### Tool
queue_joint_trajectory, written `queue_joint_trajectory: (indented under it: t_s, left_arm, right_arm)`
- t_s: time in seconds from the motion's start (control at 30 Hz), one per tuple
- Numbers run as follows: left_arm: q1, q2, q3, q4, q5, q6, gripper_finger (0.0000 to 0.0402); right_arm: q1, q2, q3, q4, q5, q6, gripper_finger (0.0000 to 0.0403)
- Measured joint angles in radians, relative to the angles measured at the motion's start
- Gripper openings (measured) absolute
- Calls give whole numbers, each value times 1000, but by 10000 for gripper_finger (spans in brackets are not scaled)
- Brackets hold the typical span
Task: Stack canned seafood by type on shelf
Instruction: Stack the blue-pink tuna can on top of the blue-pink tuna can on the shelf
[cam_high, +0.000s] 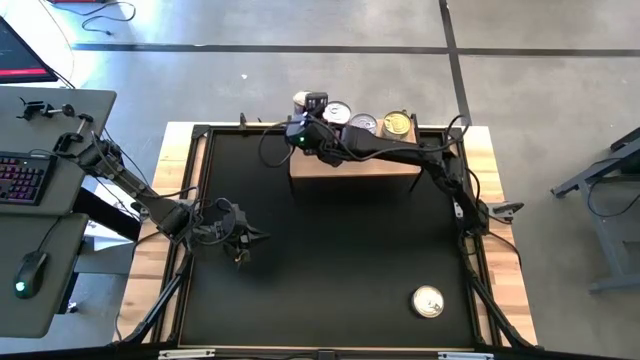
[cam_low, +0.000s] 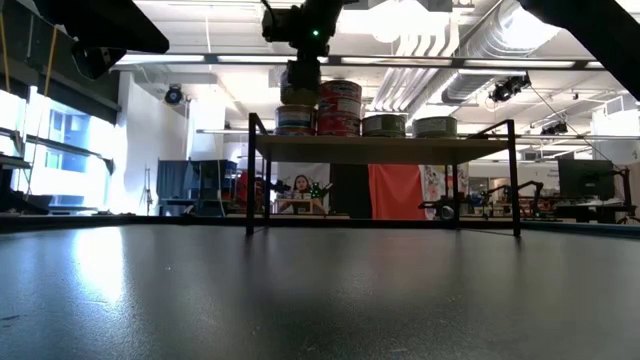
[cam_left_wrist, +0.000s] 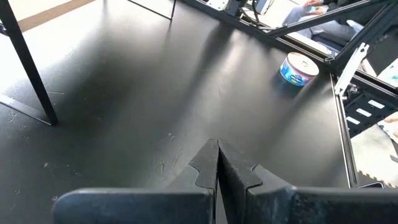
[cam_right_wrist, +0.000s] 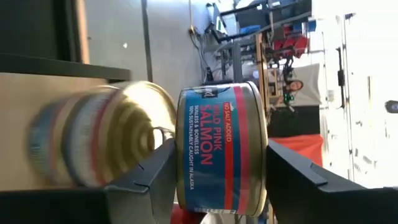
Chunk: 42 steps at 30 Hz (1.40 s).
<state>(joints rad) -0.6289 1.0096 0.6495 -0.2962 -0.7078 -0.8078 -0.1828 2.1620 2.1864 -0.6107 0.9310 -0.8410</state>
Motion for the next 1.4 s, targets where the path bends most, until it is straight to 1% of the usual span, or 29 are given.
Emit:
queue_joint_trajectory:
  t_s: [0.2,0.43,1.0,1.23,1.4]
  left_arm:
    - [0,0,0,0,0,0,0]
    - [0,0,0,0,0,0,0]
    - [0,0,0,0,1,0,0]
    - [0,0,0,0,1,0,0]
    - [0,0,0,0,2,0,0]
  right_arm:
    - [-14,0,0,1,-3,39,191]
    - [-7,0,0,-2,-76,56,193]
    - [-7,0,0,-7,-59,74,195]
    - [-7,-2,0,-58,-56,74,195]
    - [-7,-2,0,-62,-55,73,209]
